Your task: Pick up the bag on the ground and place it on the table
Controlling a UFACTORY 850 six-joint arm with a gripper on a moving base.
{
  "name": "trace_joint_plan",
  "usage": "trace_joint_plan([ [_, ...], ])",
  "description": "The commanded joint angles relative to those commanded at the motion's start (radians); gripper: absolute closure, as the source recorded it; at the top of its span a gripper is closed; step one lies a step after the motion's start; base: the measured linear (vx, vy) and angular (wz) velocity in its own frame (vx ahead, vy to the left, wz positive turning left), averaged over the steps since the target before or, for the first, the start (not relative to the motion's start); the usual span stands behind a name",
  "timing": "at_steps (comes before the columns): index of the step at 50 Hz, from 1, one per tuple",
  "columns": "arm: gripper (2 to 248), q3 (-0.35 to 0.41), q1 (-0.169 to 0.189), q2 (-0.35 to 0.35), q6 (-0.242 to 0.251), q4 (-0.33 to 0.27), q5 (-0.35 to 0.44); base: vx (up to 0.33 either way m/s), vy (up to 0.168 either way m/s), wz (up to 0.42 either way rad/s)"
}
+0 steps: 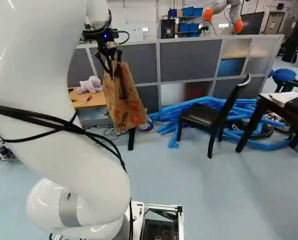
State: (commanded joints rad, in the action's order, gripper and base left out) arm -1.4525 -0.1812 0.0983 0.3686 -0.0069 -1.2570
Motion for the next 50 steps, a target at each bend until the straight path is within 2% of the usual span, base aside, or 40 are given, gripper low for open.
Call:
trace_joint_plan([
  [50,229,0.000,0.000,0.000,0.000,0.000,0.000,0.169,0.062,0.140],
])
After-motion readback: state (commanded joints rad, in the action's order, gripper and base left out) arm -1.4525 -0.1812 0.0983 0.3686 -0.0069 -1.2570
